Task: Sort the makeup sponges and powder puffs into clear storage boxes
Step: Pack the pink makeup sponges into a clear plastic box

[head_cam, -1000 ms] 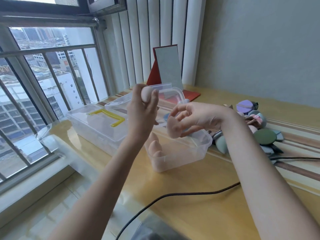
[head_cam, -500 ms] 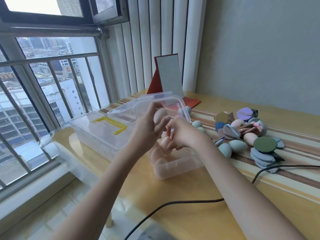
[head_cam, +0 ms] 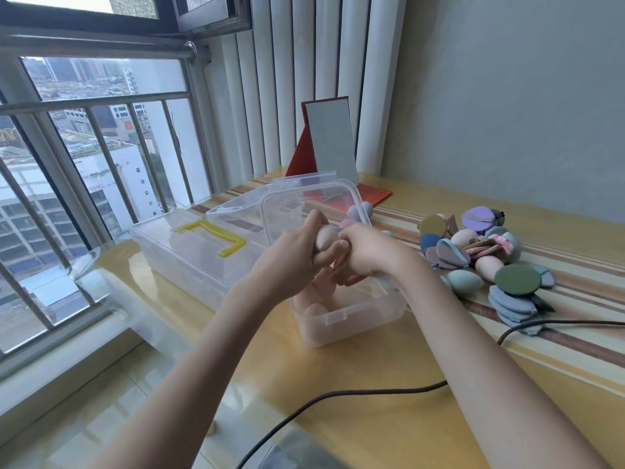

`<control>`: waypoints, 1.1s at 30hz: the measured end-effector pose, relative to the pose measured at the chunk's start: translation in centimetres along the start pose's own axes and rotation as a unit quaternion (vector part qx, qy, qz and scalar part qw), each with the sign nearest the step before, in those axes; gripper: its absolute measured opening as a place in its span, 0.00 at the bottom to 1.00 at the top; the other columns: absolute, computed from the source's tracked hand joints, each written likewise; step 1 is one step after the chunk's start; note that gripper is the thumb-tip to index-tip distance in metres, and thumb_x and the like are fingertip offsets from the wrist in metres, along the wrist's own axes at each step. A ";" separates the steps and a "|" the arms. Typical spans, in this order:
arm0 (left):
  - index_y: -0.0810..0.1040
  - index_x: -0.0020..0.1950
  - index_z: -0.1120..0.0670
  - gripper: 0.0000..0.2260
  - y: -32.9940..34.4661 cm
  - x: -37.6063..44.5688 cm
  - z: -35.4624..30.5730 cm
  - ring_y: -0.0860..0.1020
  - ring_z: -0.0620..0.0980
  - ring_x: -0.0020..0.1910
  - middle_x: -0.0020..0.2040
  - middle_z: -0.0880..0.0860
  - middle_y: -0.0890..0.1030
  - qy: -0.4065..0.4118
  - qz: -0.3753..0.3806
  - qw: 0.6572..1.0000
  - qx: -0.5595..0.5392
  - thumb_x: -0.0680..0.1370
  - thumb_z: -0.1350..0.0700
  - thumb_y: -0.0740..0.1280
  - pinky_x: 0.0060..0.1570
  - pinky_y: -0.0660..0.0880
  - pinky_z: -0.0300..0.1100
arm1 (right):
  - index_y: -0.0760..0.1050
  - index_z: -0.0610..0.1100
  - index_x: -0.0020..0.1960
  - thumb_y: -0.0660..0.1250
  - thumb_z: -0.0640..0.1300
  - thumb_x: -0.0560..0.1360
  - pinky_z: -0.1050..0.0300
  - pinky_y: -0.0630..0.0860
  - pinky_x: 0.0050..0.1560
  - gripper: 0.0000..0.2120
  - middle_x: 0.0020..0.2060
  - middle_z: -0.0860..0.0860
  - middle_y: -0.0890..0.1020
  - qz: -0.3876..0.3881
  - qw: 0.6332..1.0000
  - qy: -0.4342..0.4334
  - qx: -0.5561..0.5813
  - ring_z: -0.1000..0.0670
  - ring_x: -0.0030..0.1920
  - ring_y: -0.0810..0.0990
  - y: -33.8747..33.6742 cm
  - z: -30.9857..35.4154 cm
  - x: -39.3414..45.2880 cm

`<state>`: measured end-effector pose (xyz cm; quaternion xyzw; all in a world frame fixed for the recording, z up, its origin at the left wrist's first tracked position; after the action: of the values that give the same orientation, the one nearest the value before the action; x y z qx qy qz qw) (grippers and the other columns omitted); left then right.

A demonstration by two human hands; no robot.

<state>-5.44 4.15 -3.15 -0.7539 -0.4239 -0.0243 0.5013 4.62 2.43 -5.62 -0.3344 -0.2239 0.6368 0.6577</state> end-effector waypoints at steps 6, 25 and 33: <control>0.66 0.55 0.54 0.17 0.2 0.1 0.0 0.77 0.55 0.39 0.43 0.55 0.79 0.007 0.020 1.000 0.014 0.76 0.42 0.61 0.40 0.76 0.56 | 0.72 0.50 0.61 0.75 0.34 0.68 0.48 0.82 0.49 0.25 0.44 0.46 0.84 0.117 0.977 -0.013 0.177 0.46 0.47 0.85 -1.5 -0.8 -1.4; 0.66 0.56 0.56 0.24 1.6 0.5 0.9 0.77 0.47 0.44 0.49 0.48 0.80 -0.077 0.159 0.984 -0.011 0.69 0.52 0.76 0.43 0.76 0.39 | 0.75 0.58 0.46 0.72 0.39 0.70 0.65 0.74 0.36 0.15 0.43 0.52 0.77 -0.058 0.972 -0.184 0.135 0.58 0.36 0.76 -3.6 1.1 -1.1; 0.64 0.61 0.53 0.22 1.3 0.0 -0.1 0.76 0.51 0.43 0.51 0.51 0.81 -0.055 0.096 0.992 0.065 0.71 0.64 0.68 0.35 0.70 0.38 | 0.76 0.51 0.56 0.71 0.36 0.72 0.63 0.78 0.47 0.16 0.49 0.49 0.83 0.175 0.981 -0.060 0.060 0.52 0.47 0.84 -1.2 -1.4 -2.2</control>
<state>-4.58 3.89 -4.09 -0.7572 -0.3773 0.0933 0.5249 6.28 0.06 -5.37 -0.2891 -0.1621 0.7734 0.5404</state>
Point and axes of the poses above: each hand's wrist, its own x-axis towards the middle knuckle, its own y-axis out of the palm, z = x × y, the point moved 8 cm from there along x, towards the middle knuckle
